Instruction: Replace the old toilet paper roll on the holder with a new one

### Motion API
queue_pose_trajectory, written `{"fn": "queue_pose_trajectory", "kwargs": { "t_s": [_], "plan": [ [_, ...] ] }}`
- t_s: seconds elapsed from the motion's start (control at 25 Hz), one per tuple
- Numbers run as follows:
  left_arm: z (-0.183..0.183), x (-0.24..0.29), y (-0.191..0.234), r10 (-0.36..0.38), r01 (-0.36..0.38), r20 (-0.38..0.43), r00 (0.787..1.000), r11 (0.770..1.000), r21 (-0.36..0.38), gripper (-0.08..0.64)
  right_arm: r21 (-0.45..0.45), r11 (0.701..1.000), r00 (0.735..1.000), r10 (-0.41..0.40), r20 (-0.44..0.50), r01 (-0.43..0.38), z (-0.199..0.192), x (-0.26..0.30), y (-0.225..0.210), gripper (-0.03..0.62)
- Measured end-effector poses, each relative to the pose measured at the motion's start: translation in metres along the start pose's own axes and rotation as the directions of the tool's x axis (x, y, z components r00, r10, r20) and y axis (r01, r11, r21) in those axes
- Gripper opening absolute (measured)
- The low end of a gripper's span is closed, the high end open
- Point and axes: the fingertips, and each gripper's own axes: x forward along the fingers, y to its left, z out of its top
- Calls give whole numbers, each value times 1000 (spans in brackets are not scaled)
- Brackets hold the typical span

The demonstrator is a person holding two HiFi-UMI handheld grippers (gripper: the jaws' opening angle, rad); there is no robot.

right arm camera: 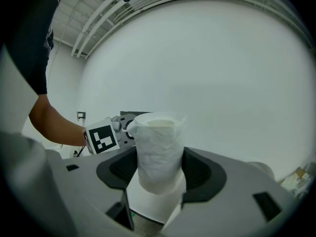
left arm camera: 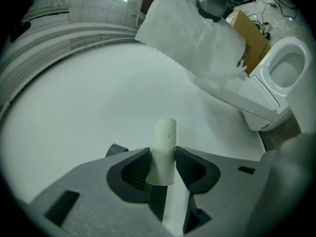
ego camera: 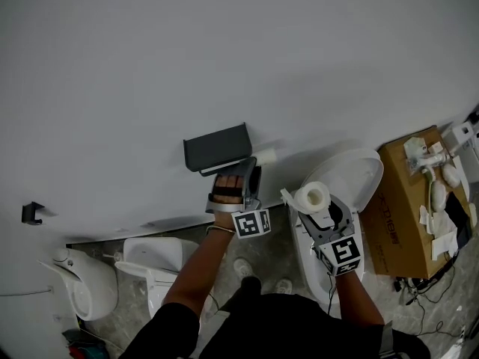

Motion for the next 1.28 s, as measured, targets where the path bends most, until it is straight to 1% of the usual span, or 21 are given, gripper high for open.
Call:
{"fn": "queue_pose_trajectory", "kwargs": {
  "t_s": [0.32,0.48,0.64,0.76,0.88,1.0,1.04,1.16,1.2,1.28],
  "plan": [
    [37,4,2,0,2,92,996,1000,-14,160,7,999,999,-50,4,50,0,-16,-19,268],
    [45,3,2,4,0,108,994,999,-38,160,7,998,998,-65,3,65,-1,-20,-24,268],
    [53,-2,11,25,-16,115,993,996,-83,160,6,997,997,-73,1,73,-3,-22,-24,268],
    [58,-9,19,39,-20,125,991,989,-148,160,8,997,997,-75,2,75,-5,-19,-20,268],
    [60,-17,28,50,-15,136,989,970,-244,160,3,998,998,-66,10,66,-1,-14,-13,268],
    [59,-27,37,66,-14,141,988,940,-342,160,-9,999,998,-54,12,54,3,-11,-7,268],
    [58,-30,40,73,-17,141,987,932,-363,160,-10,999,999,-53,12,53,3,-10,-6,268],
    [52,-40,50,98,-34,146,984,919,-393,160,0,998,998,-56,17,56,3,-3,-3,268],
    [51,-45,53,104,-36,147,984,912,-409,160,2,999,998,-53,17,53,4,-1,0,268],
    [47,-53,58,111,-30,149,983,887,-461,161,-3,999,999,-47,13,47,4,3,4,268]
  ]
}}
